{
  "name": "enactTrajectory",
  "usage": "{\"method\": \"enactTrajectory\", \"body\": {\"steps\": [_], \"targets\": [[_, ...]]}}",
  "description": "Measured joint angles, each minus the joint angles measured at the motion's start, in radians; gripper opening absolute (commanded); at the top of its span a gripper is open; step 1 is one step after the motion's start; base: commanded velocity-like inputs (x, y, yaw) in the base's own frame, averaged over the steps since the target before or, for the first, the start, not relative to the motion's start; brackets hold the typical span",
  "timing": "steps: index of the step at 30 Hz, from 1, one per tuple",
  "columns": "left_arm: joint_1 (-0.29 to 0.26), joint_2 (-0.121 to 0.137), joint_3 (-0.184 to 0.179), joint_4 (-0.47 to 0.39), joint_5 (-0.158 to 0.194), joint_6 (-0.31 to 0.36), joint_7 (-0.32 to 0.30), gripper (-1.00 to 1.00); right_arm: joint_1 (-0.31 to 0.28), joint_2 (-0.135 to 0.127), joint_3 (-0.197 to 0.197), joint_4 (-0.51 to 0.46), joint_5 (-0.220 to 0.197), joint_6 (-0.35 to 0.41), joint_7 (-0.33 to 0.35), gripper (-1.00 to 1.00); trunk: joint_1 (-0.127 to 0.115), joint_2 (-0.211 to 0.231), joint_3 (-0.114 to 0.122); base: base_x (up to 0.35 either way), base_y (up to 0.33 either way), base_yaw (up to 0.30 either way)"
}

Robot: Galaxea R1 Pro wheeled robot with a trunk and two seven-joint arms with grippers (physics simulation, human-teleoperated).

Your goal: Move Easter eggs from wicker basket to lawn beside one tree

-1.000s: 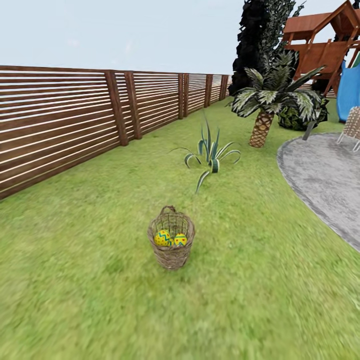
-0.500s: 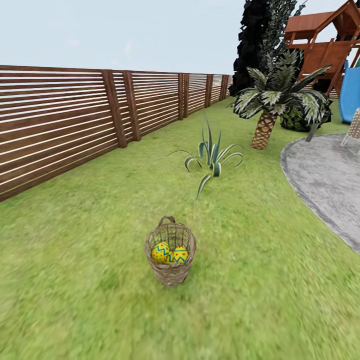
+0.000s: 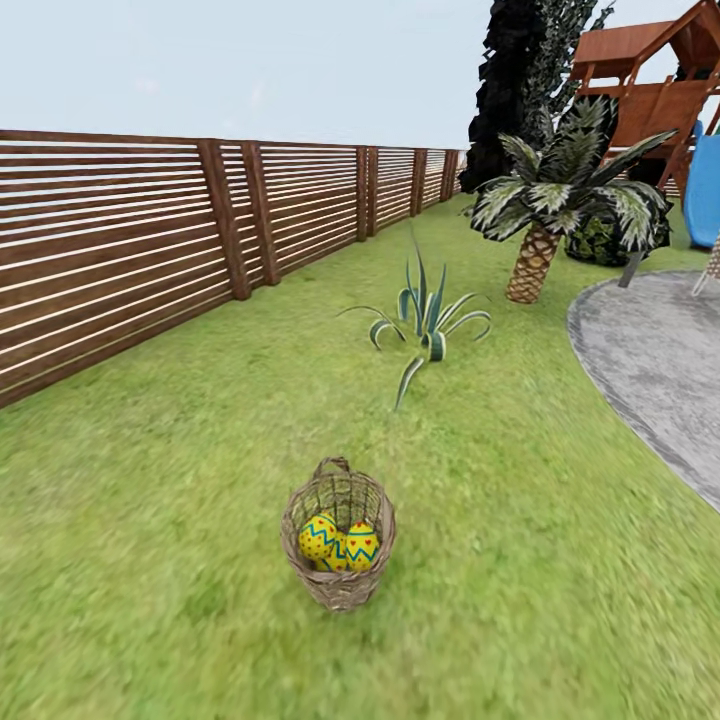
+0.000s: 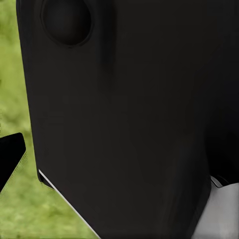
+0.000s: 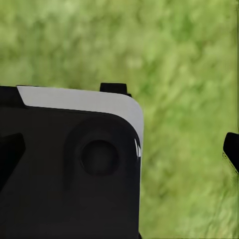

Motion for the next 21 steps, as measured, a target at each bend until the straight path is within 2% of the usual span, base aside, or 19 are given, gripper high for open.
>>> {"method": "enactTrajectory", "body": {"steps": [21], "targets": [[0.000,0.000,0.000,0.000,0.000,0.000,0.000,1.00,0.000,-0.001,-0.001,0.000,-0.005,0.002,0.000,1.00,0.000,0.000,0.000,0.337,0.000,0.000]]}}
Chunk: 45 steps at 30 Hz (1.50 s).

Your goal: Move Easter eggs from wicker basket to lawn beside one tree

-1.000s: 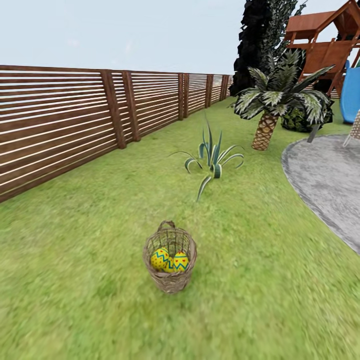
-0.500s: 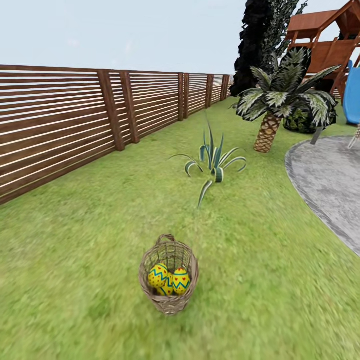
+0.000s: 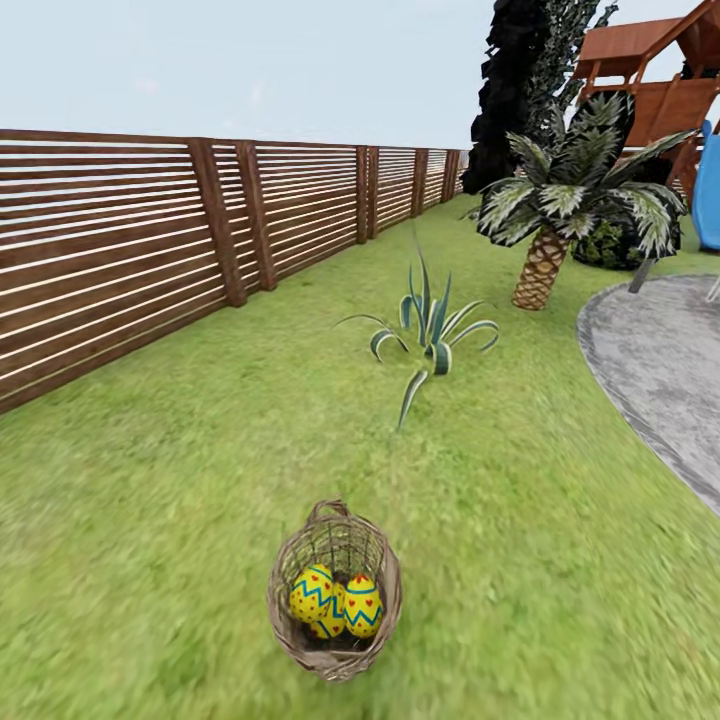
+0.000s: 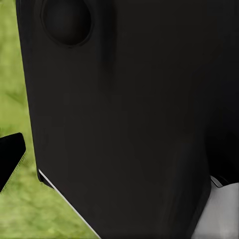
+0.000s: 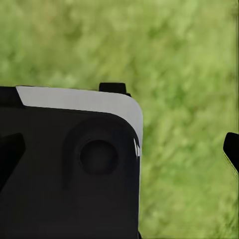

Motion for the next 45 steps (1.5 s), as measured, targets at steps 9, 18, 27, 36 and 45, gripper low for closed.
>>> {"method": "enactTrajectory", "body": {"steps": [9,18,27,36,45], "targets": [[0.000,0.000,0.000,0.000,0.000,0.000,0.000,1.00,0.000,0.001,0.000,0.000,0.003,0.000,0.000,1.00,0.000,0.000,0.000,0.337,0.000,0.000],[0.000,0.000,0.000,-0.004,0.000,-0.001,0.001,1.00,0.000,0.003,0.002,0.000,0.004,-0.002,-0.001,1.00,0.001,0.000,0.000,0.137,0.000,0.000],[0.000,-0.002,0.024,-0.016,-0.001,0.000,0.008,1.00,0.000,0.002,0.002,-0.004,0.009,-0.002,0.007,1.00,0.001,0.000,0.000,0.000,0.000,0.000],[-0.002,0.062,0.043,-0.127,-0.002,0.011,0.005,1.00,0.000,0.000,0.004,-0.112,0.042,0.000,0.006,1.00,0.001,0.000,0.000,0.000,0.000,0.000],[-0.013,0.122,0.077,-0.421,-0.002,0.179,0.002,1.00,0.000,0.000,0.000,-0.444,0.068,0.248,-0.002,1.00,0.001,0.000,0.000,0.000,0.000,0.000]]}}
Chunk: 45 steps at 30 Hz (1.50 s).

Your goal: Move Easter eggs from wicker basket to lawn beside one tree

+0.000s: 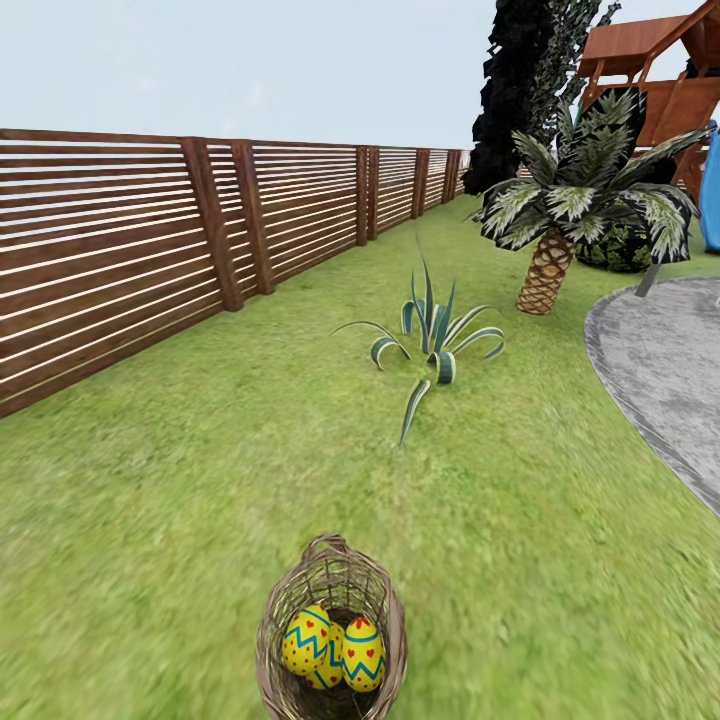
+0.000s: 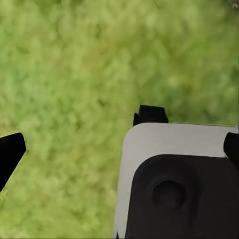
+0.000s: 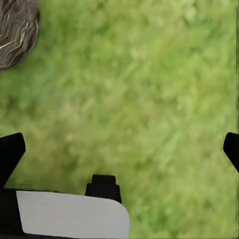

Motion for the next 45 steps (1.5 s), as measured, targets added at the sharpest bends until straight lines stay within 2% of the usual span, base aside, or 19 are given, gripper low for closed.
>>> {"method": "enactTrajectory", "body": {"steps": [2,3,4,5,6,8,9,12,14,17,20,21,24,26,32,37,41,45], "targets": [[-0.001,0.005,0.004,-0.107,0.000,0.087,-0.001,1.00,0.000,0.001,-0.001,-0.099,0.001,0.098,0.000,1.00,0.000,0.000,0.000,0.000,0.000,0.000],[-0.002,0.007,0.005,-0.191,0.000,0.157,-0.001,1.00,0.000,0.001,-0.001,-0.168,0.000,0.152,0.000,1.00,0.000,0.000,0.000,0.000,0.000,0.000],[-0.003,0.009,0.006,-0.284,0.000,0.236,-0.001,1.00,0.000,0.001,-0.001,-0.230,0.001,0.186,-0.001,1.00,0.000,0.000,0.000,0.000,0.000,0.000],[-0.003,0.009,0.006,-0.318,0.000,0.261,-0.001,1.00,0.000,0.001,-0.002,-0.250,0.001,0.194,-0.001,1.00,0.000,0.000,0.000,0.000,0.000,0.000],[-0.016,0.011,0.006,-0.408,0.000,0.342,-0.001,1.00,-0.001,0.001,-0.002,-0.315,0.000,0.210,-0.003,1.00,0.000,0.000,0.000,0.000,0.000,0.000],[-0.045,0.010,0.007,-0.477,0.000,0.401,-0.002,1.00,-0.001,0.001,-0.003,-0.383,-0.002,0.218,-0.003,1.00,0.000,0.000,0.000,0.000,0.000,0.000],[-0.097,0.007,0.007,-0.502,0.001,0.437,-0.002,1.00,-0.002,0.000,-0.005,-0.456,-0.005,0.222,-0.004,1.00,0.000,0.000,0.000,0.000,0.000,0.000],[-0.204,0.003,0.006,-0.521,0.001,0.497,-0.002,1.00,-0.002,0.000,-0.007,-0.550,-0.009,0.224,-0.004,1.00,0.000,0.000,0.000,0.000,0.000,0.000],[-0.260,-0.003,0.006,-0.526,0.001,0.561,-0.002,1.00,-0.014,0.000,-0.008,-0.568,-0.010,0.223,-0.007,1.00,0.000,0.000,0.000,0.000,0.000,0.000],[-0.299,-0.006,0.008,-0.535,0.003,0.595,-0.002,1.00,-0.028,-0.001,-0.014,-0.573,-0.010,0.224,-0.017,1.00,0.000,0.000,0.000,0.000,0.000,0.000],[-0.310,-0.017,0.013,-0.594,0.017,0.615,0.000,1.00,-0.039,-0.003,-0.025,-0.579,-0.007,0.223,-0.024,1.00,0.000,0.000,0.000,0.000,0.000,0.000],[-0.312,-0.019,0.020,-0.624,0.025,0.632,0.000,1.00,-0.043,-0.004,-0.027,-0.580,-0.006,0.223,-0.025,1.00,0.000,0.000,0.000,0.000,0.000,0.000],[-0.313,-0.023,0.079,-0.744,0.065,0.766,-0.001,1.00,-0.049,-0.006,-0.030,-0.583,-0.004,0.223,-0.023,1.00,0.000,0.000,0.000,0.000,0.000,0.000],[-0.312,-0.023,0.103,-0.796,0.088,0.810,0.000,1.00,-0.050,-0.006,-0.029,-0.583,-0.002,0.223,-0.023,1.00,0.000,0.000,0.000,0.000,0.000,0.000],[-0.314,-0.024,0.117,-0.830,0.111,0.839,0.000,1.00,-0.050,-0.006,-0.025,-0.583,0.001,0.224,-0.023,1.00,0.000,0.000,0.000,0.000,0.000,0.000],[-0.400,-0.022,0.115,-0.837,0.111,0.843,0.000,1.00,-0.050,-0.005,-0.023,-0.583,0.001,0.224,-0.024,1.00,0.000,0.000,0.000,0.000,0.000,0.000],[-0.437,-0.019,0.112,-0.859,0.112,0.841,-0.002,1.00,-0.050,-0.003,-0.026,-0.582,-0.003,0.223,-0.026,1.00,0.000,0.000,0.000,0.000,0.000,0.000],[-0.442,-0.022,0.111,-0.868,0.110,0.840,-0.002,1.00,-0.051,-0.003,-0.023,-0.580,-0.001,0.222,-0.025,1.00,0.000,0.000,0.000,-0.001,0.000,0.000]]}}
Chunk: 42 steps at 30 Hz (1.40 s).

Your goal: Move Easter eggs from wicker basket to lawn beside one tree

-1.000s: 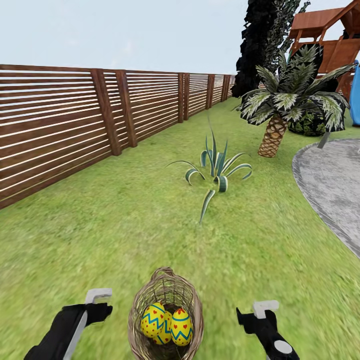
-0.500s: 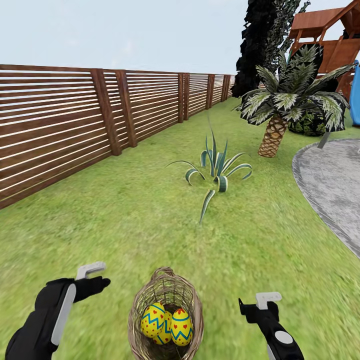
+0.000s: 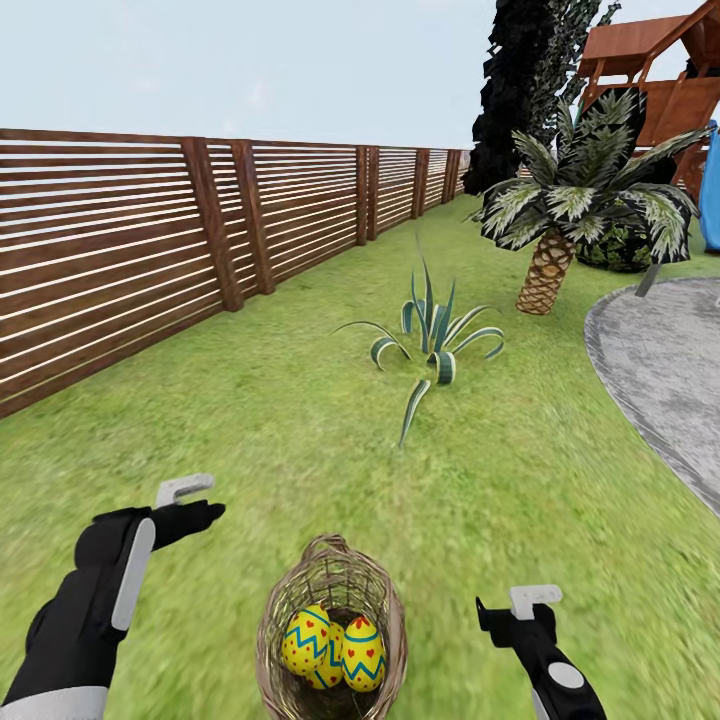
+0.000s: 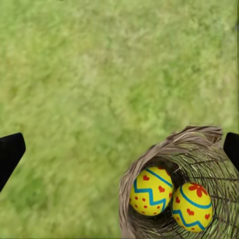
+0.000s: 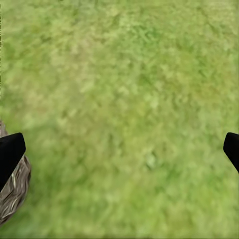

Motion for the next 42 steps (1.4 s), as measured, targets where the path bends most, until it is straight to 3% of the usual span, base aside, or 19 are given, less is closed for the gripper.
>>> {"method": "enactTrajectory", "body": {"steps": [4,6,9,12,16,25,42], "targets": [[-0.001,-0.002,-0.039,-0.002,0.000,-0.001,0.000,1.00,0.000,0.000,0.001,0.001,0.001,0.000,0.000,1.00,0.000,0.000,0.000,-0.135,0.000,0.000],[-0.002,-0.002,-0.116,-0.003,0.001,-0.007,0.001,1.00,0.000,0.000,0.001,0.000,0.002,0.000,0.000,1.00,0.001,0.000,0.000,-0.275,0.000,0.000],[-0.002,-0.004,-0.171,-0.004,0.000,-0.011,0.002,1.00,0.000,-0.001,0.000,0.001,0.001,0.000,0.000,1.00,0.001,0.000,0.000,-0.309,0.000,-0.005],[-0.002,-0.026,-0.198,-0.003,-0.001,-0.012,0.003,1.00,0.000,-0.001,0.000,0.003,-0.001,0.000,0.000,1.00,0.001,0.000,0.000,-0.327,0.000,-0.112],[-0.001,-0.040,-0.207,-0.001,-0.002,-0.012,0.002,1.00,0.000,0.000,0.000,0.005,-0.002,0.000,0.001,1.00,0.001,0.000,0.002,-0.332,0.000,-0.231],[-0.001,-0.042,-0.208,0.002,-0.002,-0.012,0.000,1.00,0.000,0.000,0.000,0.006,-0.005,0.000,0.002,1.00,0.000,0.000,0.009,-0.193,0.162,-0.258],[-0.001,-0.042,-0.208,0.006,-0.002,-0.012,0.000,1.00,0.000,0.001,0.001,0.010,-0.008,-0.002,0.003,1.00,0.000,0.000,0.021,0.109,0.297,-0.260]]}}
